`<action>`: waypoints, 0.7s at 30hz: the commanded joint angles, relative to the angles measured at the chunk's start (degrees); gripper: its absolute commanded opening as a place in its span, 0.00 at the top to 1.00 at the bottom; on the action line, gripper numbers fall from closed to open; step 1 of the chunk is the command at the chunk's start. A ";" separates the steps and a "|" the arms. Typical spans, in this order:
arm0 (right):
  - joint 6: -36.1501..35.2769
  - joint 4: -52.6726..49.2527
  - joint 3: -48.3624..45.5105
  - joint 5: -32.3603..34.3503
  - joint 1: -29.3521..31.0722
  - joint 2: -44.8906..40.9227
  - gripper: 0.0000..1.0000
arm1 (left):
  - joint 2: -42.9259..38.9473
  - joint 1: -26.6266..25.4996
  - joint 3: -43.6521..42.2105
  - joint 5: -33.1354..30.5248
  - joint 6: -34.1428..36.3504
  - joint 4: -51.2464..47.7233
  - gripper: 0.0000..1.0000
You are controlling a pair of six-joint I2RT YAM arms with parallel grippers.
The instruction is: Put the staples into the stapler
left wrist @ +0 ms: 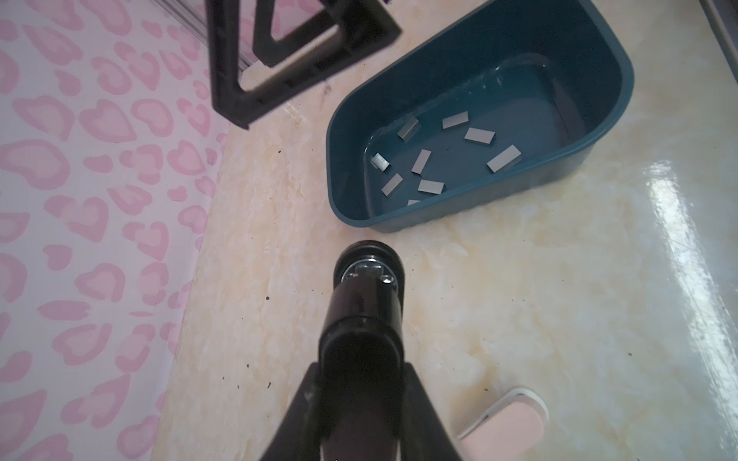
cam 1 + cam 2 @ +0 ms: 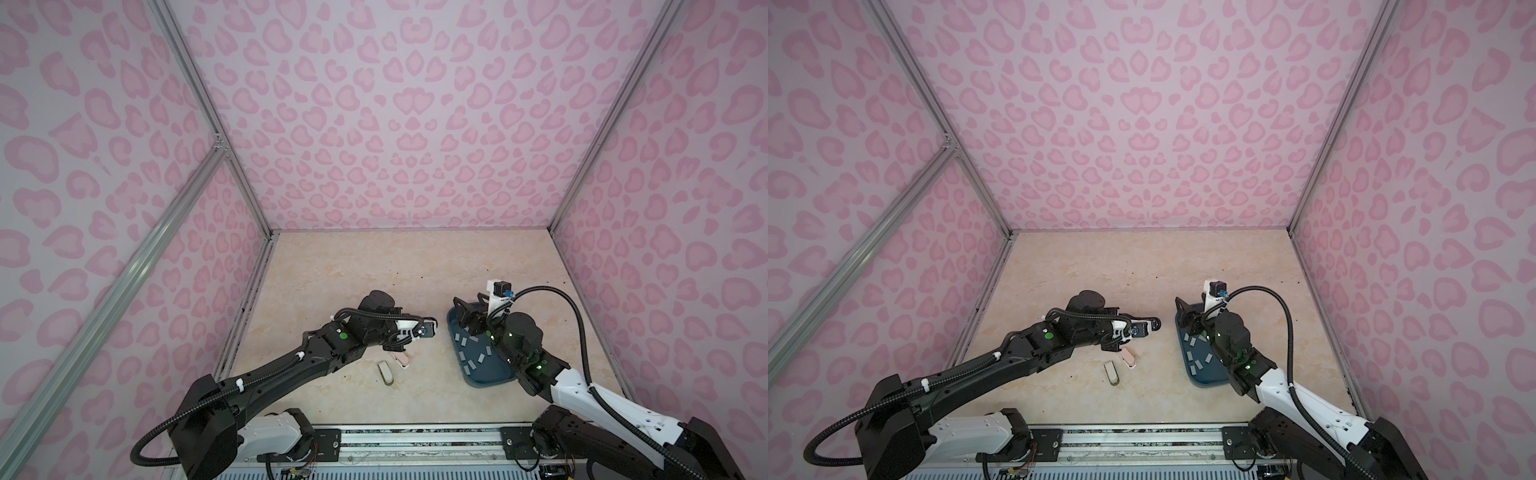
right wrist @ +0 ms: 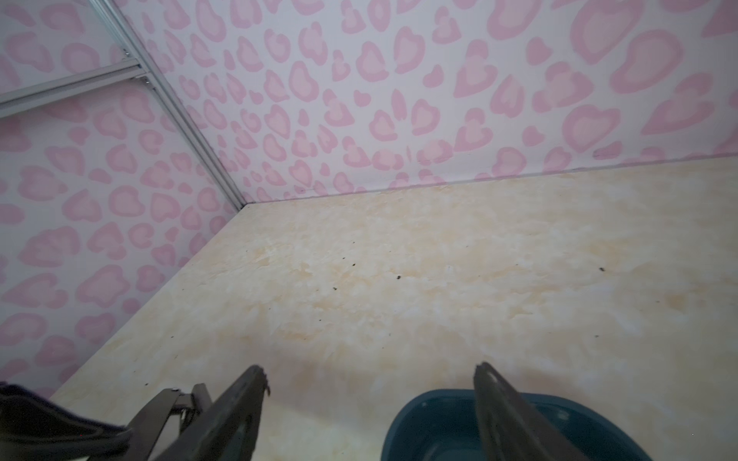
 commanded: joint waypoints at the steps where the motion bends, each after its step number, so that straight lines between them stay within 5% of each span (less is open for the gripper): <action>1: 4.82 3.08 0.32 -0.73 3.46 2.04 0.21 | -2.67 0.06 -1.49 0.57 -2.16 6.67 0.97; 7: 9.49 7.13 -0.31 -2.08 6.31 5.84 0.42 | -5.36 0.11 -3.21 1.42 -2.47 6.48 0.97; 21: 12.90 8.79 -1.38 -4.63 9.97 8.45 0.47 | -5.46 0.11 -2.39 0.31 -3.69 6.65 0.97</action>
